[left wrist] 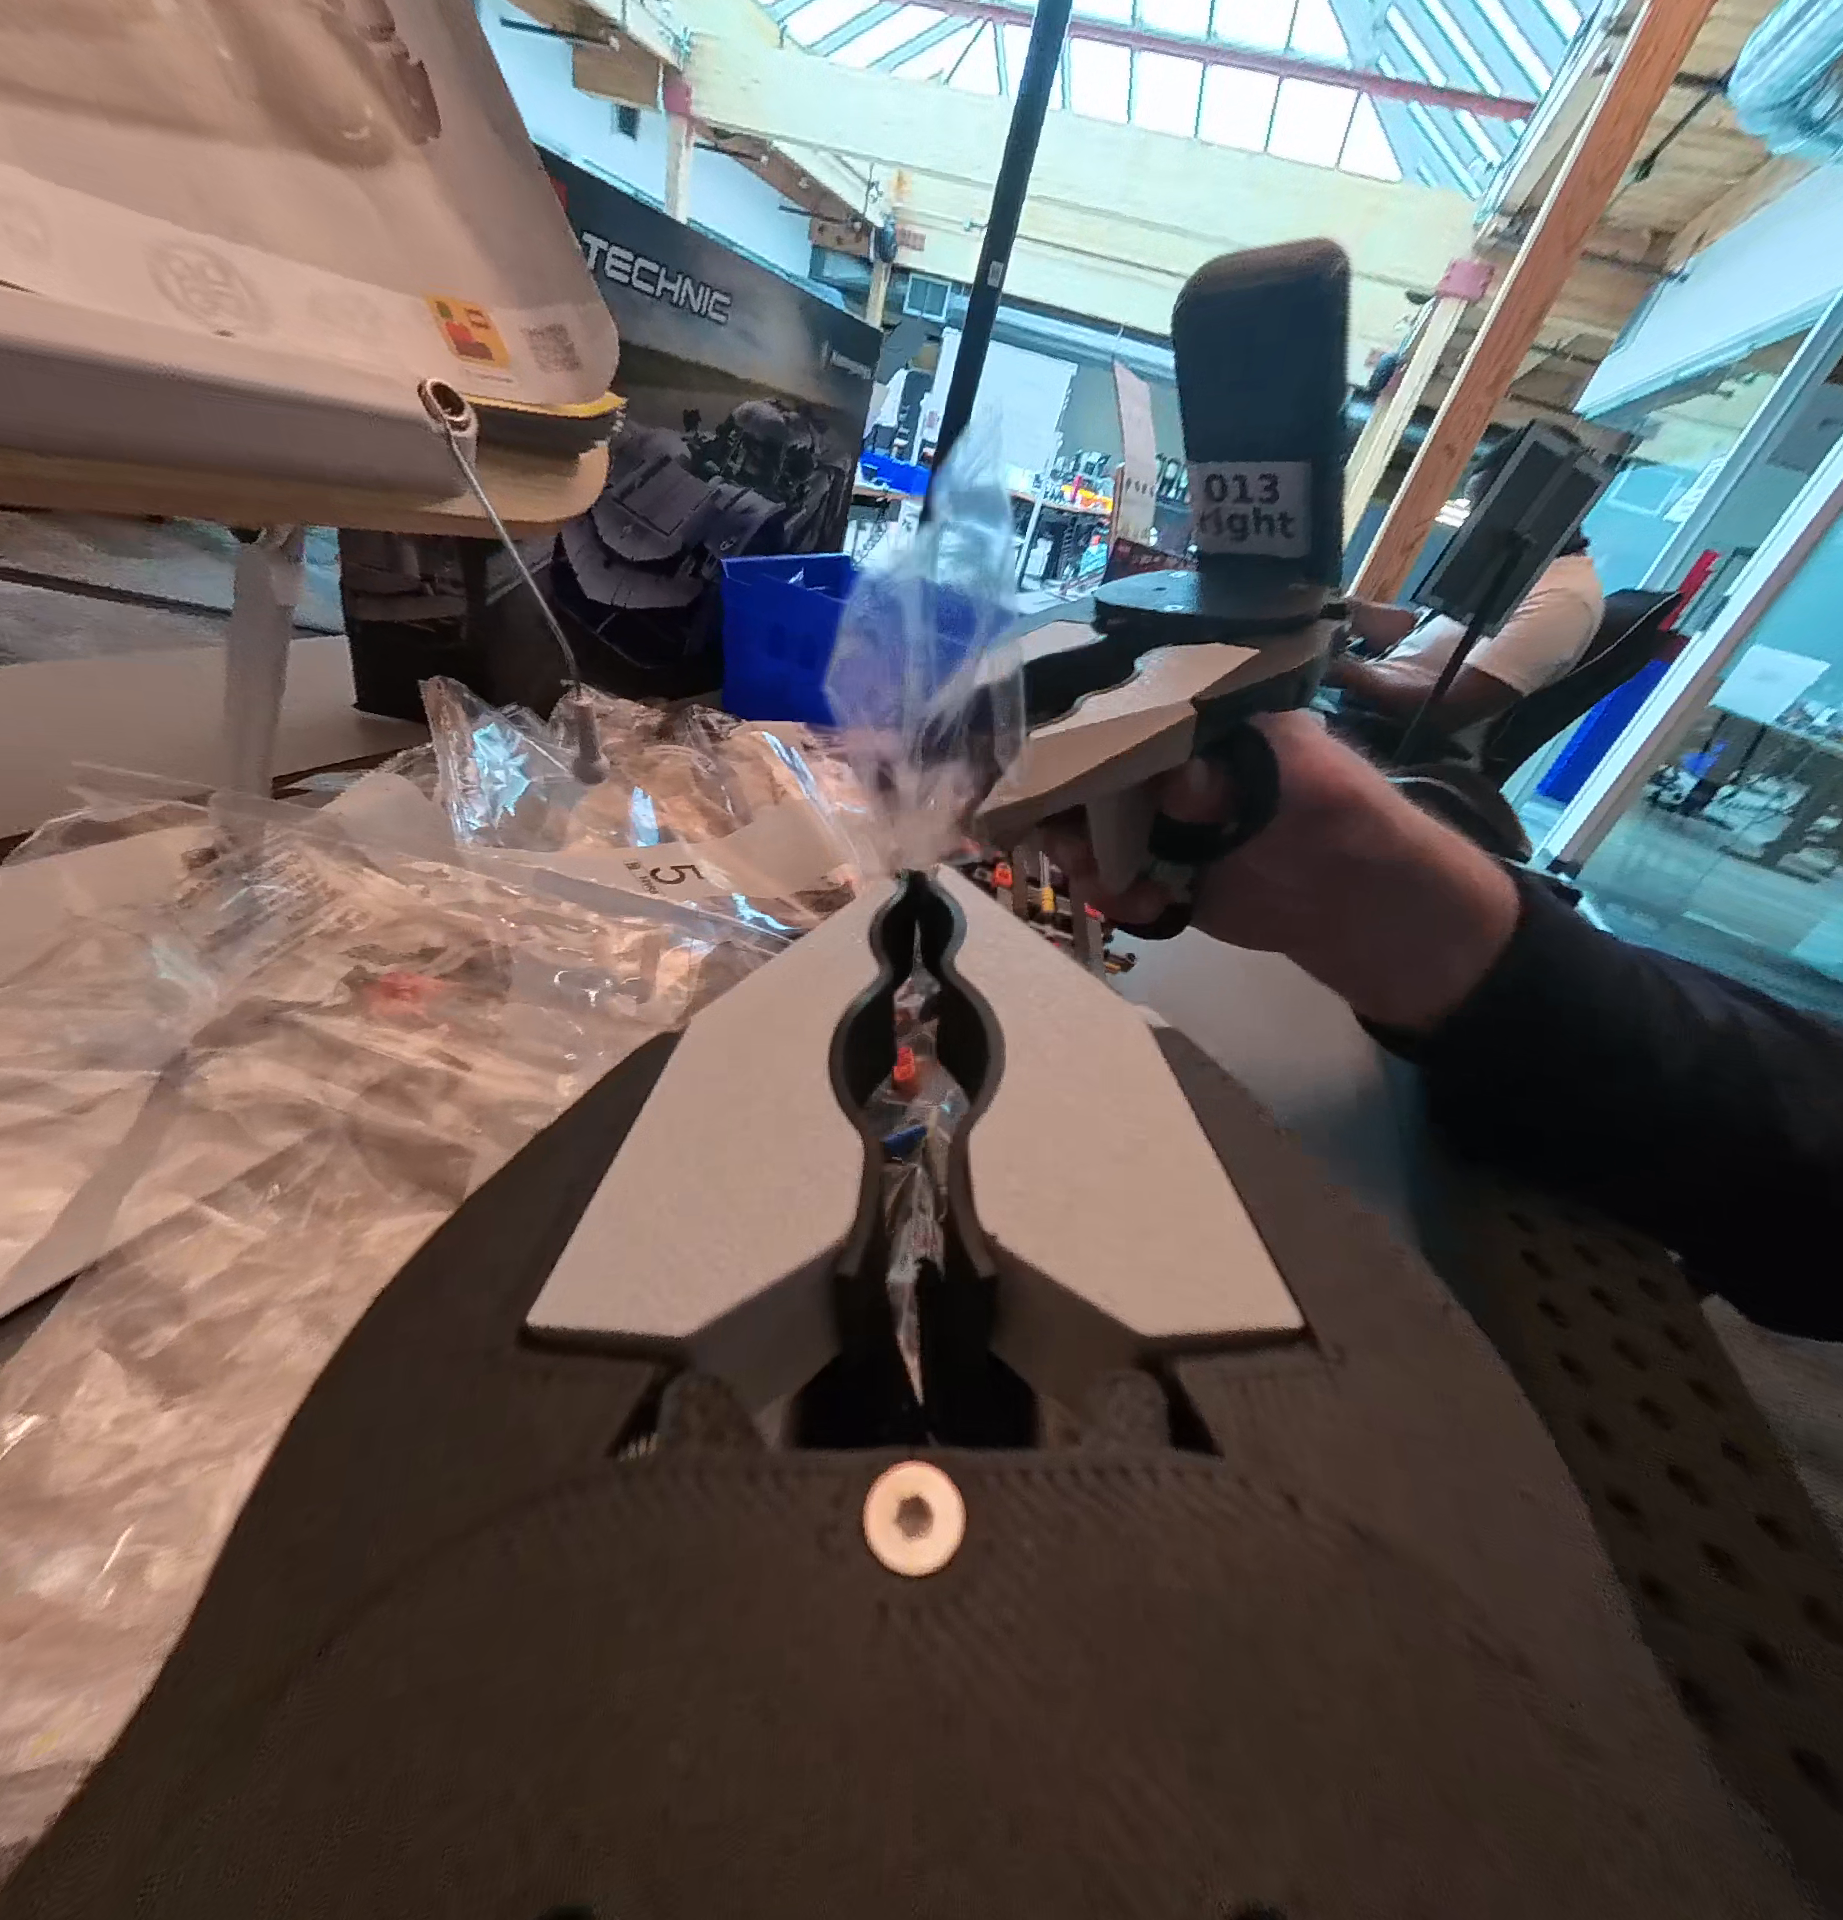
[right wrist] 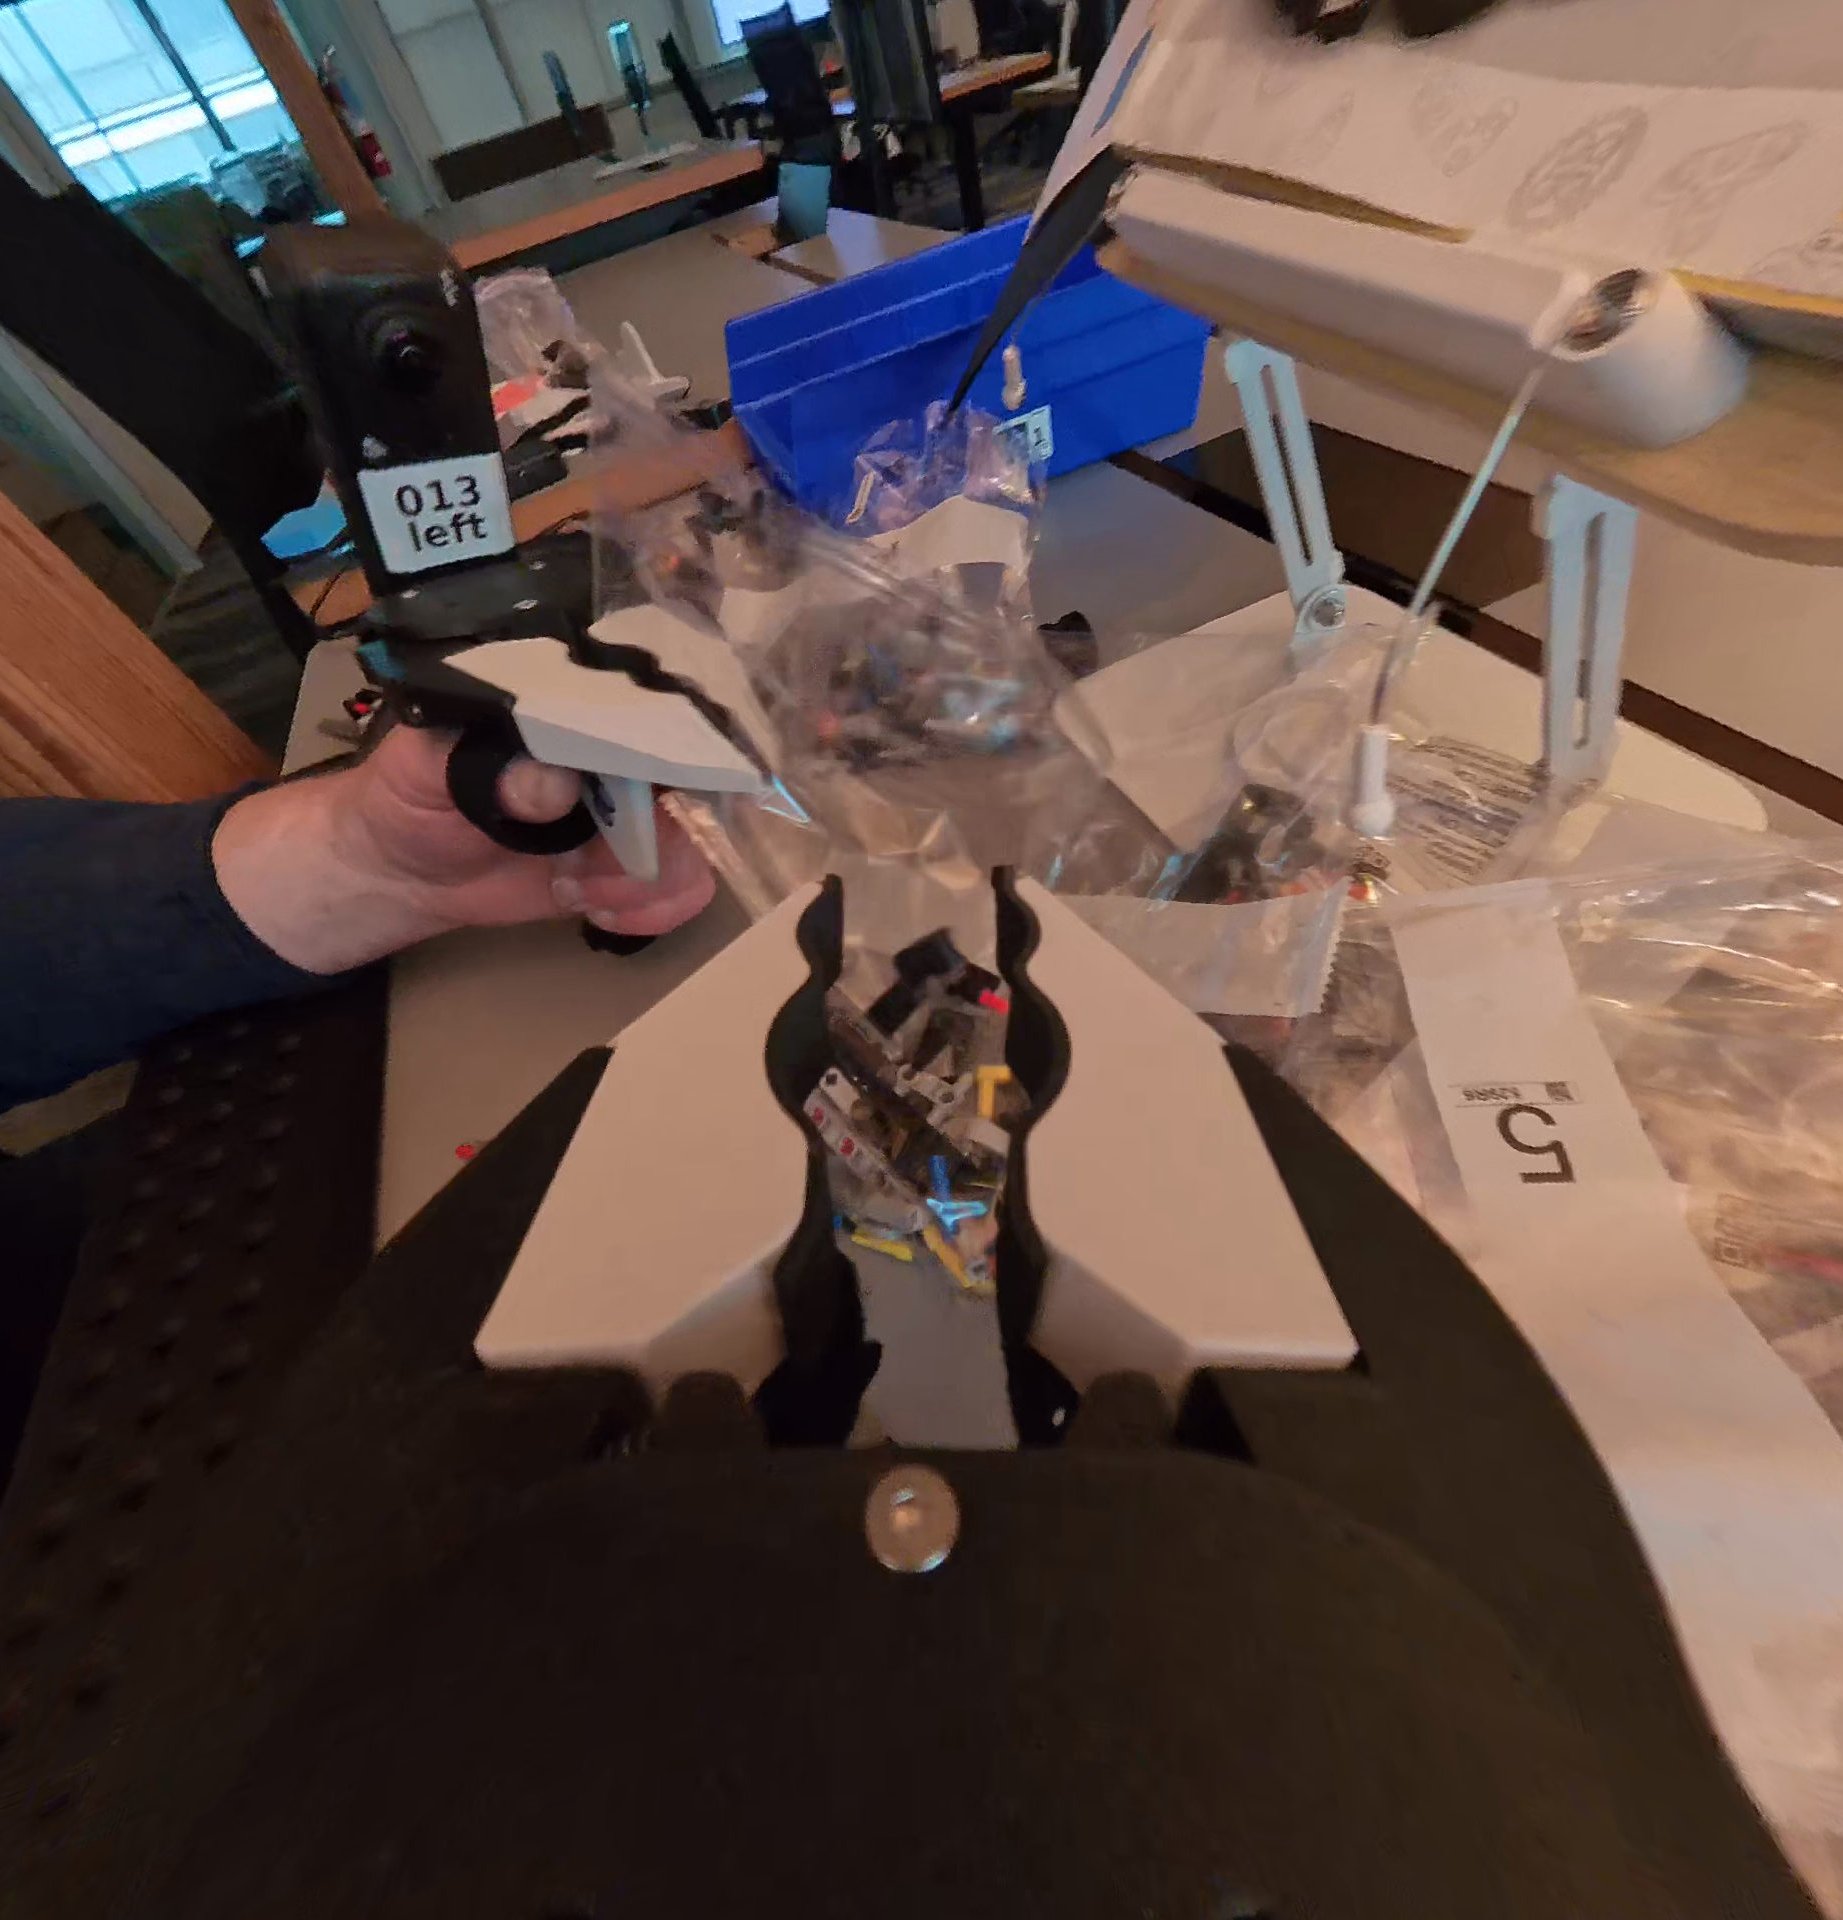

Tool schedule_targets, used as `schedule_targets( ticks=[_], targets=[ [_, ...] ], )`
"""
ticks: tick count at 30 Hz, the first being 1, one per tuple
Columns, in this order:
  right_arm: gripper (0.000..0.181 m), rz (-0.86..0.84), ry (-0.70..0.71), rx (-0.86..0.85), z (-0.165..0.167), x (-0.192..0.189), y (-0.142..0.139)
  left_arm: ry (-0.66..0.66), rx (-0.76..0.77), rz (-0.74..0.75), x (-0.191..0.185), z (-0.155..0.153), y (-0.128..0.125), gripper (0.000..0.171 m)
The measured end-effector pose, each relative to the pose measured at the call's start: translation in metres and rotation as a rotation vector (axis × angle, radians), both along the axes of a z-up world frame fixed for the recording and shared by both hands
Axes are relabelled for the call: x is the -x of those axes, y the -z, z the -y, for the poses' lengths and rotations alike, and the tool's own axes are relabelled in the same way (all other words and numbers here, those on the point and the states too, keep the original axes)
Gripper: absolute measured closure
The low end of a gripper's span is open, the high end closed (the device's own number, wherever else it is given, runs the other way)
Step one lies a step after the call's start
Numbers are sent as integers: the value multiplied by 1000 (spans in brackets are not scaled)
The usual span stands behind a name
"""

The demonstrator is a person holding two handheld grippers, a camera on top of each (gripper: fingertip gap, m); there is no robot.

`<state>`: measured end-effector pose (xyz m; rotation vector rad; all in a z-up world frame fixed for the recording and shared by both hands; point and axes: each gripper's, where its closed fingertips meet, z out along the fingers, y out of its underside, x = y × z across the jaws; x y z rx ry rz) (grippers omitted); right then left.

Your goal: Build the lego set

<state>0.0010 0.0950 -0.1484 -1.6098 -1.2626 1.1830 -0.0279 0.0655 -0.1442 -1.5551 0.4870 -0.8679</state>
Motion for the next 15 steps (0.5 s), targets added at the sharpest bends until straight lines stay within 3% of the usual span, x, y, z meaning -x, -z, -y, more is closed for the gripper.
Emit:
schedule_targets(
  ticks=[7, 11, 15],
  targets=[
    [149, -16, -30, 83, 0, 1, 6, 58, -6, 8, -9, 7, -2, 171],
    [178, -37, -101, 106, 11, 2, 5, 69, -5, 11, -10, 8, -3, 171],
    [181, -52, -119, 85, 14, 0, 0, 65, -4, 24, -8, 8, -4, 171]
  ],
)
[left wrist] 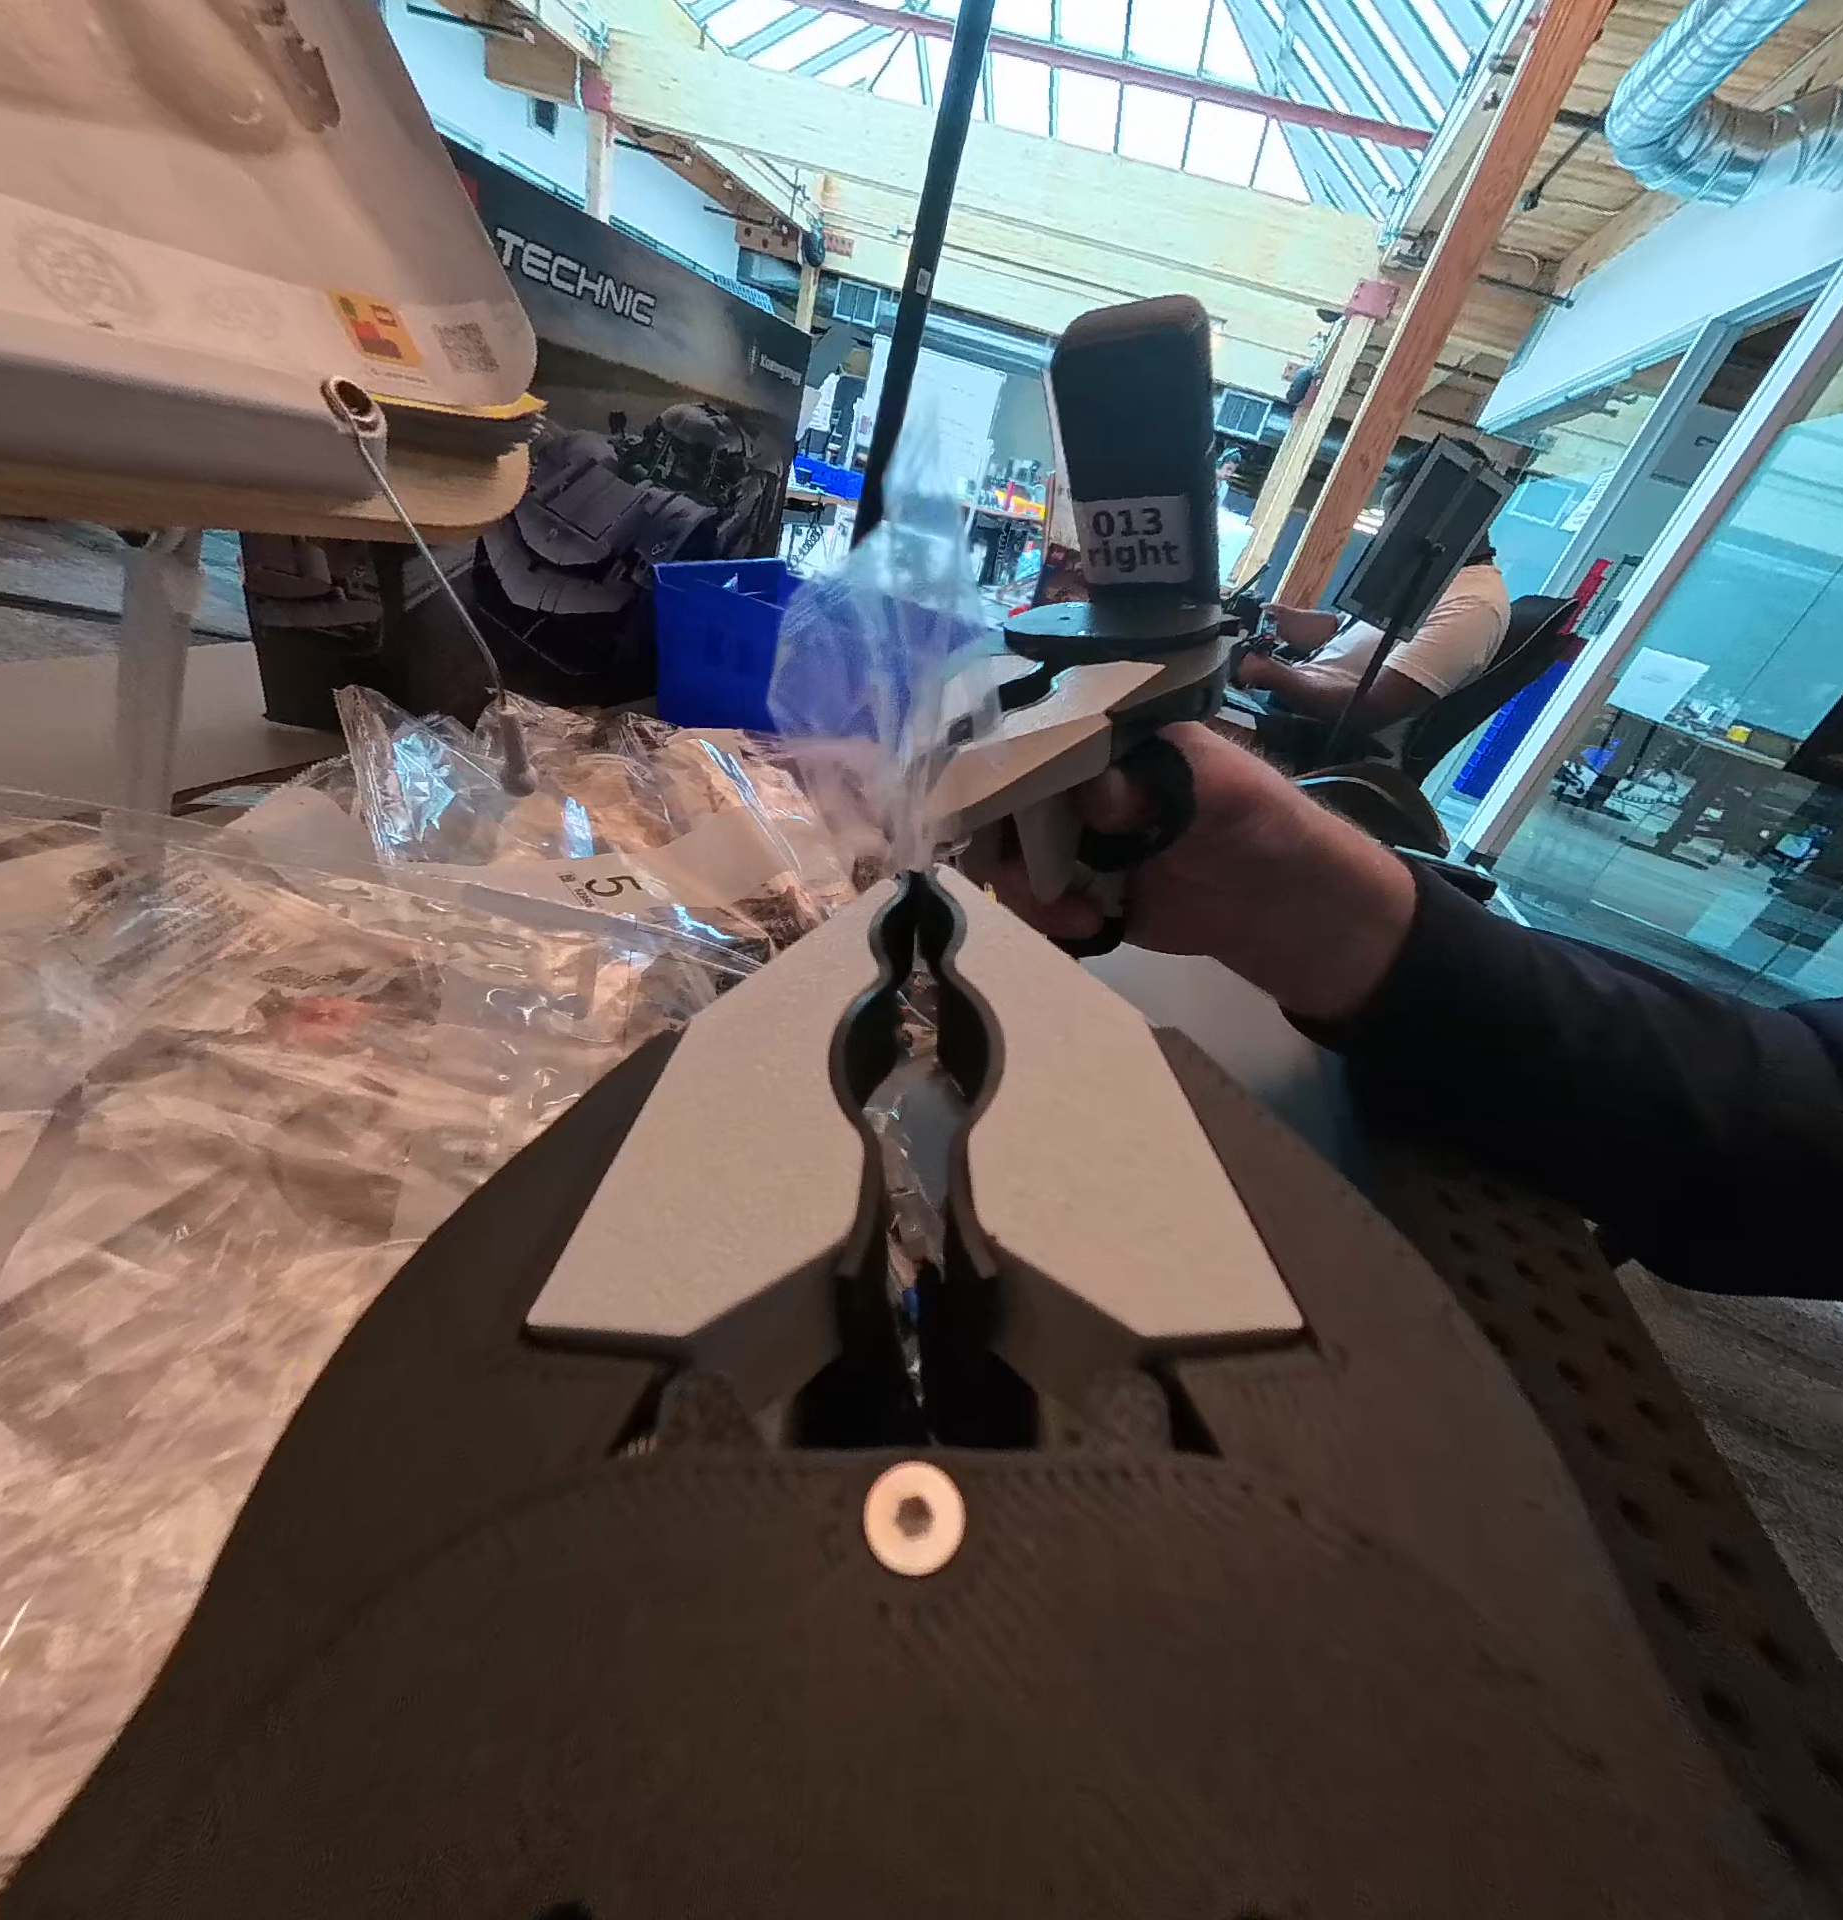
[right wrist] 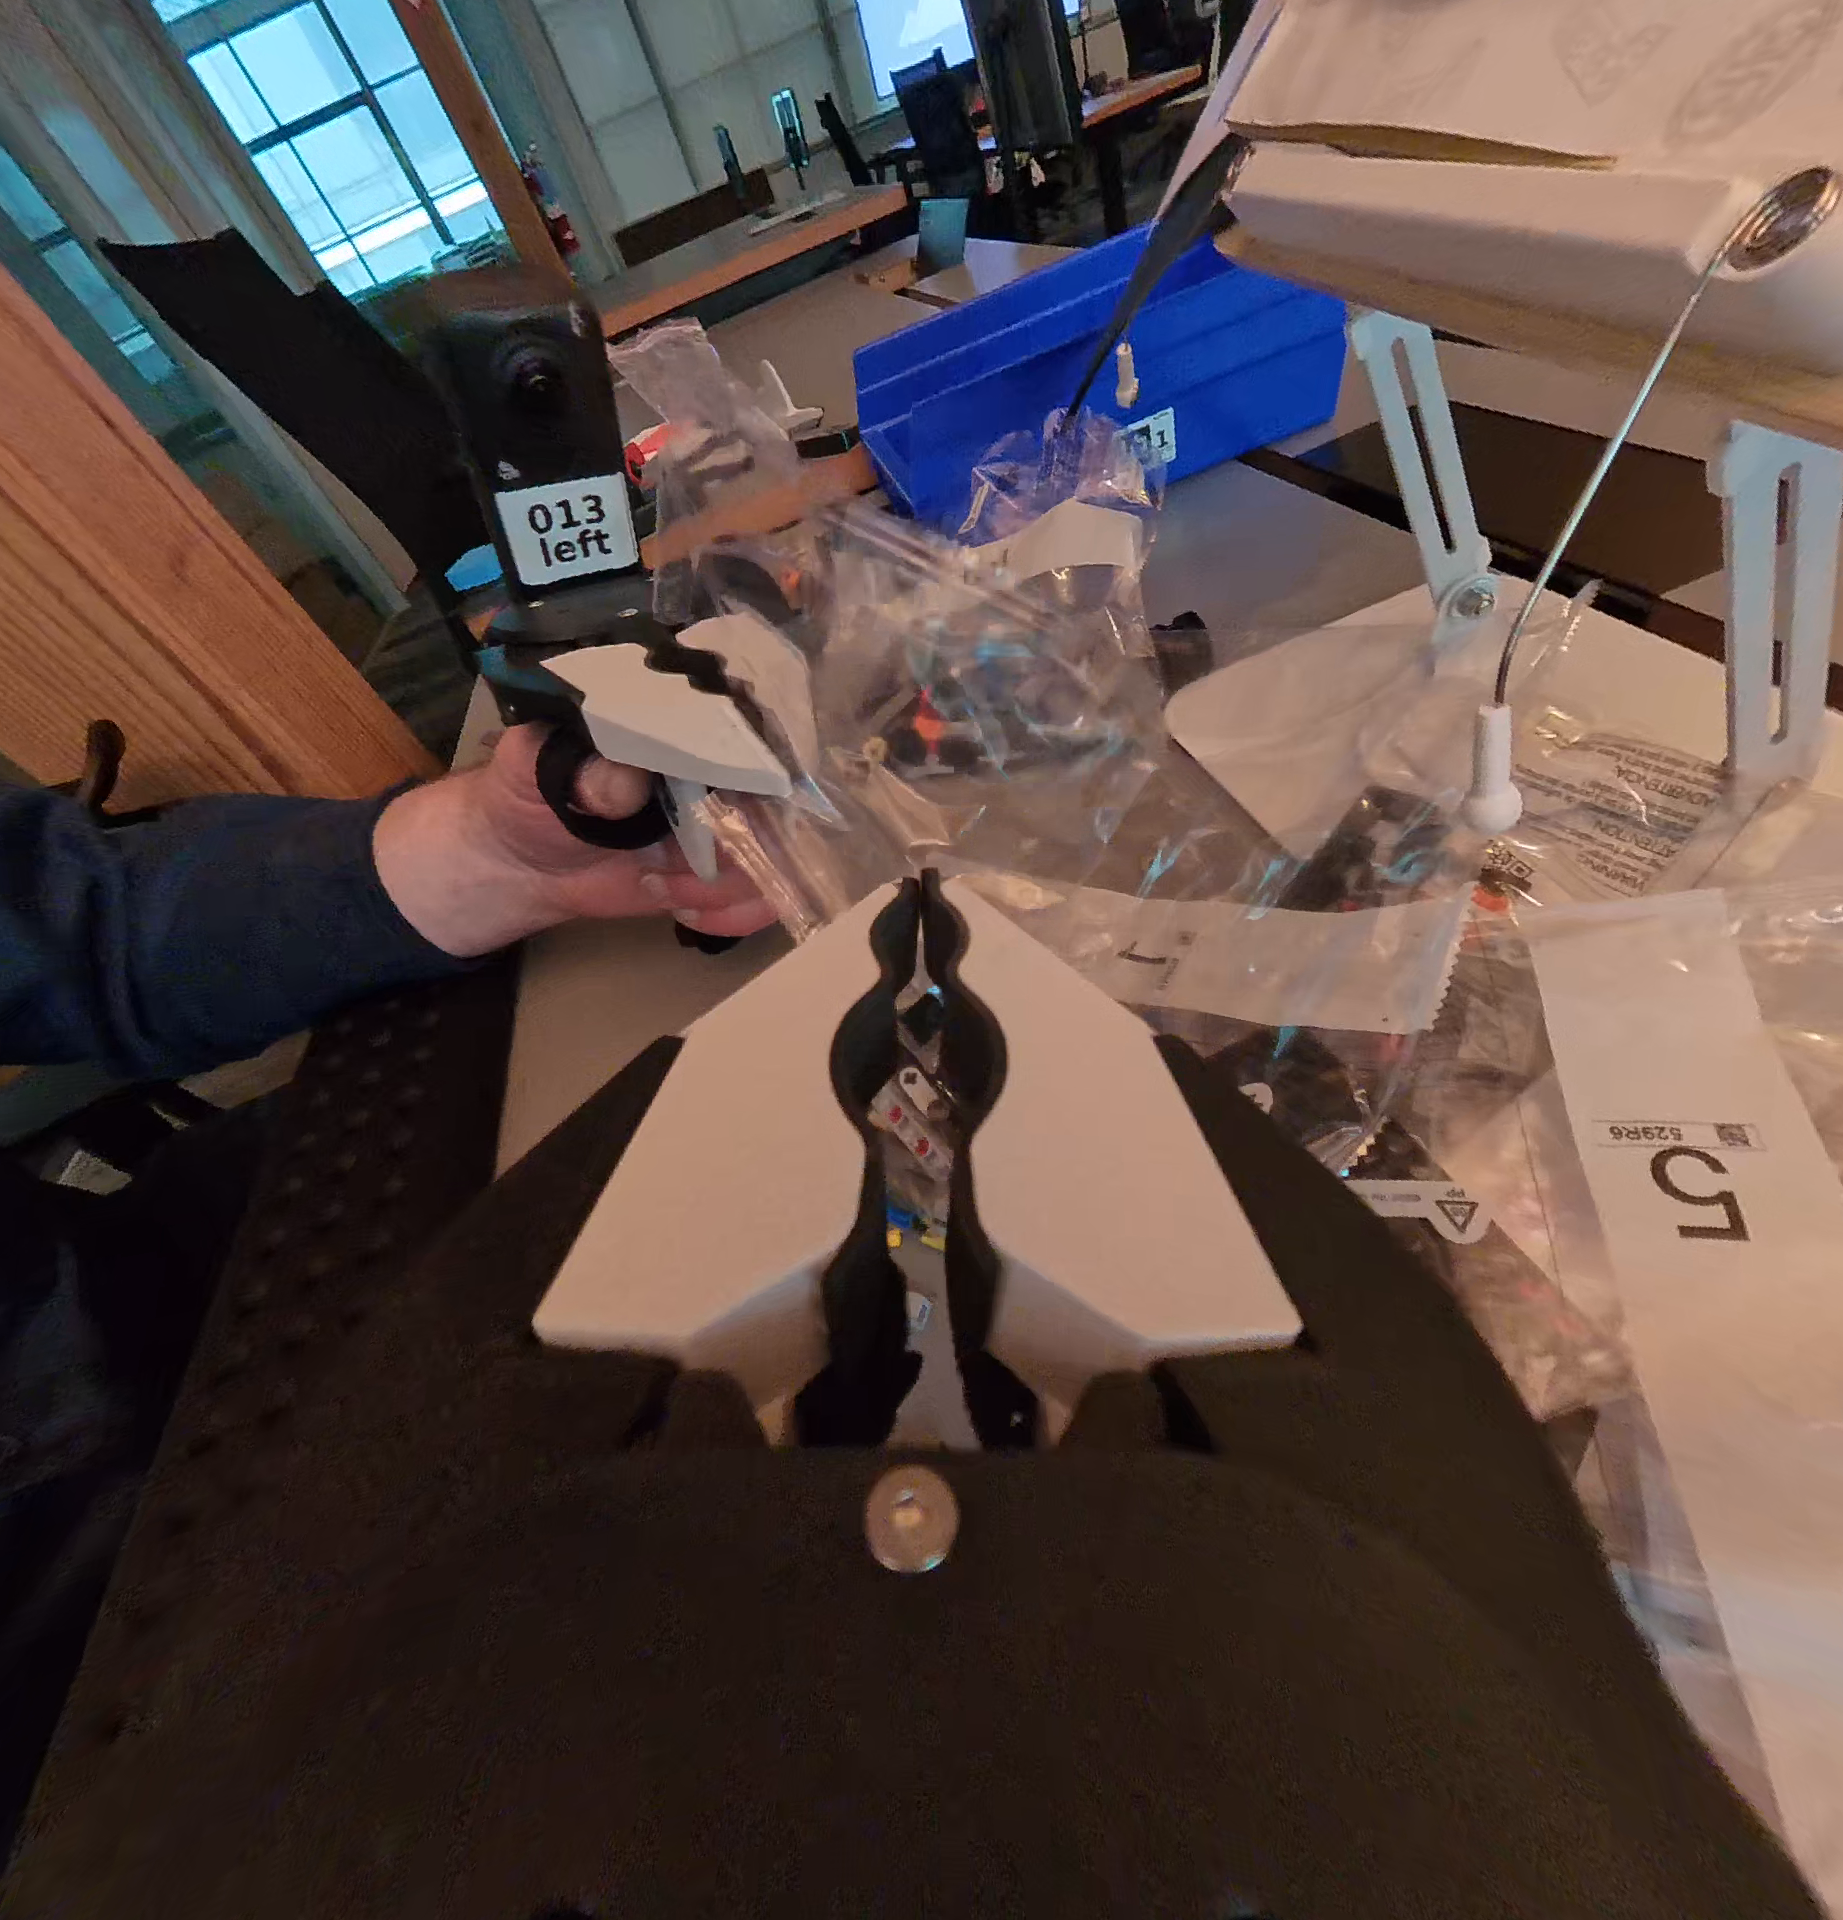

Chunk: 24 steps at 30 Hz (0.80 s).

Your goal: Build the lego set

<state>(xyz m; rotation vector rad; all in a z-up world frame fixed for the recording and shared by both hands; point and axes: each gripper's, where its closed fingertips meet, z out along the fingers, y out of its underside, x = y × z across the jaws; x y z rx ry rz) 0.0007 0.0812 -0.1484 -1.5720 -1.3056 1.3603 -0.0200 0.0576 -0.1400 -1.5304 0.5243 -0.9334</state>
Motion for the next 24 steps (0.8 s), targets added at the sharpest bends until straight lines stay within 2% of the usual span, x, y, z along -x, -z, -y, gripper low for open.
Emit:
schedule_targets(
  ticks=[11, 14, 21, 24],
  targets=[
    [181, -72, -41, -42, 10, -3, -18, -70, 21, 5, 13, -8, 3, 171],
    [181, -83, 0, -20, 1, -6, -19, -75, -1, -17, 13, -7, 1, 171],
    [154, -42, 51, -35, -8, -5, -12, -63, -46, -111, 1, -3, 4, 171],
    [164, -41, 10, -13, -1, -1, -9, -47, -53, -112, -3, -1, 4, 171]
  ],
)
